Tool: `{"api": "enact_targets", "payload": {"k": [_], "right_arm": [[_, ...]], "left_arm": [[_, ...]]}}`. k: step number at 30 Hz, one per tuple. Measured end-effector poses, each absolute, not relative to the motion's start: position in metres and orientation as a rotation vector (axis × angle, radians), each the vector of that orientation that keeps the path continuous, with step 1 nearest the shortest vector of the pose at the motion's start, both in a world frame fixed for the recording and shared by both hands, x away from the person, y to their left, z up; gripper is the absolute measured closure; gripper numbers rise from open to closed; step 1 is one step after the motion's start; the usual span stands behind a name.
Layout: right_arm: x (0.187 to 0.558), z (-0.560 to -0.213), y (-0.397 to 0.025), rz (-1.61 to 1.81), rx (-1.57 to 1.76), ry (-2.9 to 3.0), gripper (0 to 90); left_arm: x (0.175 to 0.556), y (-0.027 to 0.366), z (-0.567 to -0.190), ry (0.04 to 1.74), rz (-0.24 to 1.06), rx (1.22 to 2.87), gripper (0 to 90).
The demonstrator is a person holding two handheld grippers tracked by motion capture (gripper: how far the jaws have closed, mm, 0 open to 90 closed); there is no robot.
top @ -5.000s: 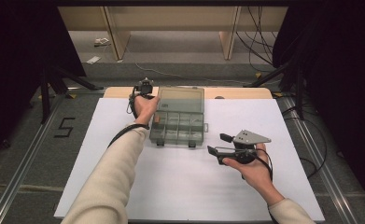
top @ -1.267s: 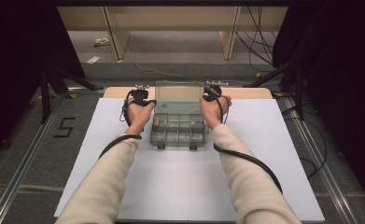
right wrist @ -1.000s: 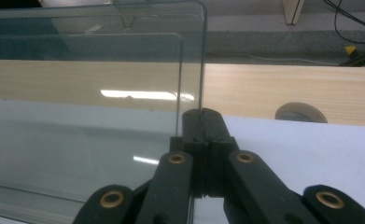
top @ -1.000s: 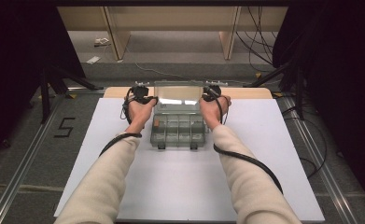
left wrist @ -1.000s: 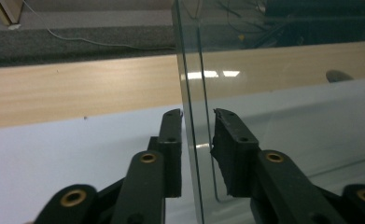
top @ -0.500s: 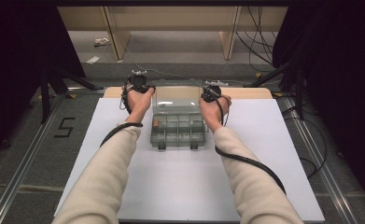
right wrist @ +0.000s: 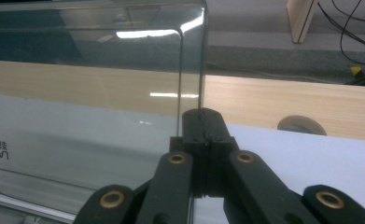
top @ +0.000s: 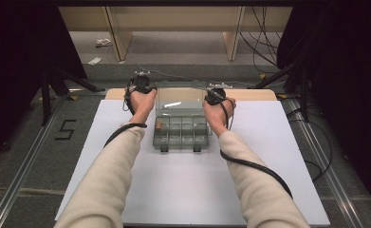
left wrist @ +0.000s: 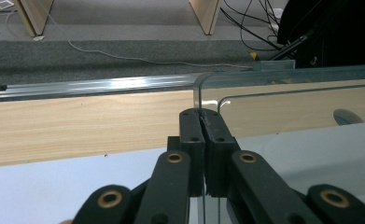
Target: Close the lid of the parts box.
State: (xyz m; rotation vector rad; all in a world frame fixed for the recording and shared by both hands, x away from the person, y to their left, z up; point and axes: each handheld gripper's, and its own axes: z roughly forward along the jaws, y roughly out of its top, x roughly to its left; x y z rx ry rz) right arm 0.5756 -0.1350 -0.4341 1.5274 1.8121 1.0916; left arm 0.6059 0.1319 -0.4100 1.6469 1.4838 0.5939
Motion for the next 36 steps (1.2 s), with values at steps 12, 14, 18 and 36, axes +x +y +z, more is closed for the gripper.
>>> {"api": "enact_targets", "payload": {"k": [12,14,18,36], "right_arm": [[0.574,-0.432,-0.142,1.152,1.545,1.824,88.8],[0.575,-0.43,-0.144,1.178,1.555,1.819,86.8],[0.579,-0.42,-0.144,1.201,1.508,1.794,82.0],[0.585,-0.396,-0.141,1.155,1.412,1.783,87.1]], "left_arm": [[0.595,0.13,-0.404,1.474,0.624,1.63,89.3],[0.594,0.13,-0.403,1.467,0.622,1.63,89.3],[0.591,0.129,-0.402,1.446,0.623,1.641,89.4],[0.579,0.131,-0.398,1.41,0.631,1.64,89.2]]}}
